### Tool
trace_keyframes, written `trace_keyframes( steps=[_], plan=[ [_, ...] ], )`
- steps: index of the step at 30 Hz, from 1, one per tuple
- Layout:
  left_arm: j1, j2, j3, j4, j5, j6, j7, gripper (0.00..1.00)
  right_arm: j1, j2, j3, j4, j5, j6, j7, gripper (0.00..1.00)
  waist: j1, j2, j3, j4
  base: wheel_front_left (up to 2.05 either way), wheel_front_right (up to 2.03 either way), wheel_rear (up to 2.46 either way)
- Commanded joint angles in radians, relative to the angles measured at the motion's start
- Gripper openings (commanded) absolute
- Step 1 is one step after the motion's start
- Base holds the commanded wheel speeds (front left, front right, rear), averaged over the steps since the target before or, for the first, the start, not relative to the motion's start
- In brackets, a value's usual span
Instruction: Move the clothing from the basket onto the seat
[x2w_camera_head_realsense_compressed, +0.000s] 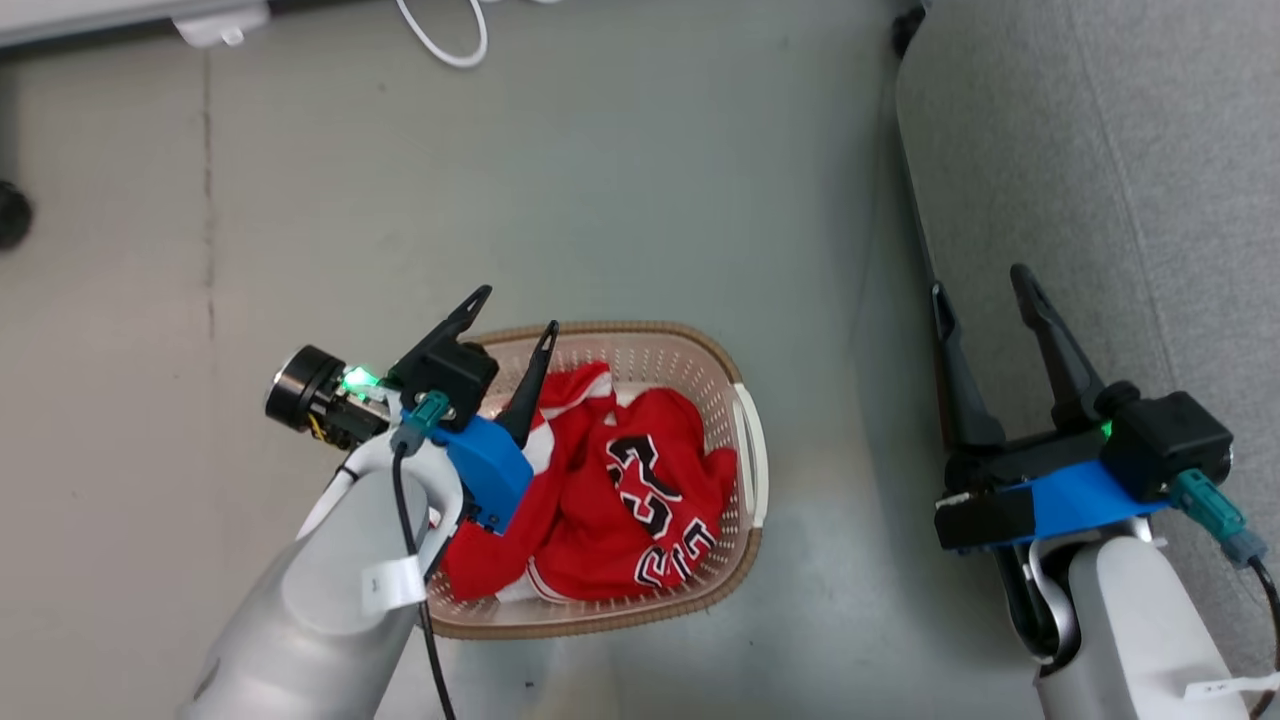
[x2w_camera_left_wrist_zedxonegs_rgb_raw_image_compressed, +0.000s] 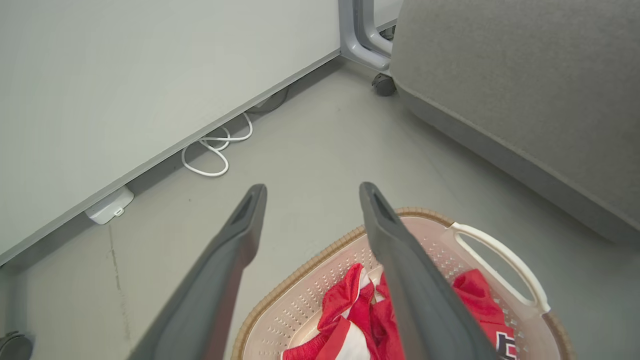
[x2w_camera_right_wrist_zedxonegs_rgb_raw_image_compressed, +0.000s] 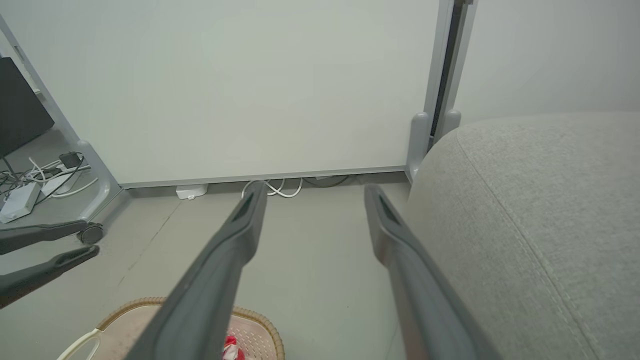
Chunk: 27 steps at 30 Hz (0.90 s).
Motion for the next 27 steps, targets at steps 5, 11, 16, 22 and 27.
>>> trace_keyframes(
  steps=[5,11,16,22,27],
  plan=[
    [-0.108,0.015,-0.122,0.118,-0.042,-0.001,-0.003,1.00,-0.063,-0.004,-0.005,-0.022,-0.006,0.000,-0.005,1.00,-0.0002,0.0000,0.138,-0.031,0.00,0.00,0.00],
    [-0.194,0.021,-0.255,0.235,-0.074,-0.001,-0.003,1.00,-0.110,-0.004,0.006,-0.039,-0.012,0.000,-0.004,1.00,-0.0002,0.0000,0.229,-0.040,0.00,0.00,0.00],
    [-0.265,0.022,-0.376,0.323,-0.099,-0.001,0.007,1.00,-0.143,-0.004,0.017,-0.054,-0.018,0.000,-0.004,1.00,-0.0002,0.0000,0.301,-0.043,0.00,0.00,0.00],
    [-0.332,0.034,-0.496,0.399,-0.126,-0.001,0.055,1.00,-0.180,-0.004,0.024,-0.067,-0.017,0.000,-0.004,1.00,-0.0002,0.0000,0.379,-0.051,0.00,0.00,0.00],
    [-0.384,0.044,-0.584,0.429,-0.140,-0.001,0.122,1.00,-0.202,-0.004,0.028,-0.081,-0.015,0.000,-0.005,1.00,-0.0002,0.0000,0.432,-0.060,0.00,0.00,0.00]
  ],
)
